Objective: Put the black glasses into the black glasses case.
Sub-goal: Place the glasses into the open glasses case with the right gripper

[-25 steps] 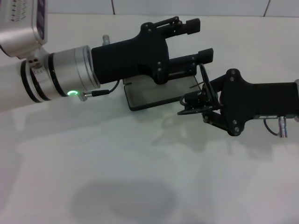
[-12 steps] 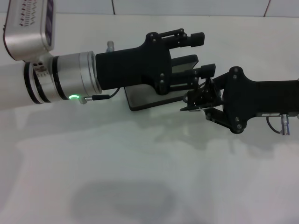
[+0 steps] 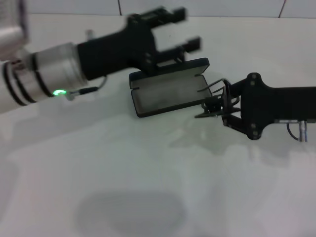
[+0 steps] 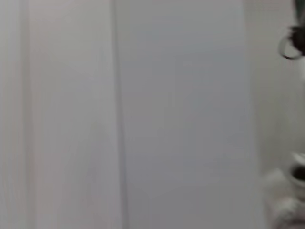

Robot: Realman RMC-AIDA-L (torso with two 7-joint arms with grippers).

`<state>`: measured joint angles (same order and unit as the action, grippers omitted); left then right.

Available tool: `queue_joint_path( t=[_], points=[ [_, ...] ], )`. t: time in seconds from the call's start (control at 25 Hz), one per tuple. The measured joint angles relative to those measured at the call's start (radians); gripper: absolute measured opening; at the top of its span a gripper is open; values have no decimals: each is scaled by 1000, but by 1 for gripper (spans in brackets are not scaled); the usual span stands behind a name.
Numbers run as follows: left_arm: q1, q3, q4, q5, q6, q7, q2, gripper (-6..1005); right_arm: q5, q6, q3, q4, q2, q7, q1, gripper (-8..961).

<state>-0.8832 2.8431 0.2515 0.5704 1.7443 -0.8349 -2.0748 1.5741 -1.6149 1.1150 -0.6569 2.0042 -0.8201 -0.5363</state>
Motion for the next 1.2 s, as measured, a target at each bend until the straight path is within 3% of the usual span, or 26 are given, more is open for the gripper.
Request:
queue_joint_path(
  t=[0.2,0.36,0.56,0.92,1.2],
  points=[
    [40,-1,1,94,-13,-3,10,709,48,261,107,-170,22,-73,61,133],
    [53,0,2,108,-23,-10,14,709,53,620,371,-319,22,-172,106,140],
    [49,1,1,110,-51,-19,5,709,55,928,596,-369,20,-216,111,148],
    [50,1,-4,111,-52,-19,-1,709,46,1162,774,-339,23,-272,74,163],
    [53,1,-4,112,-52,-19,-7,709,29,1207,816,-299,24,-312,33,174]
  ],
)
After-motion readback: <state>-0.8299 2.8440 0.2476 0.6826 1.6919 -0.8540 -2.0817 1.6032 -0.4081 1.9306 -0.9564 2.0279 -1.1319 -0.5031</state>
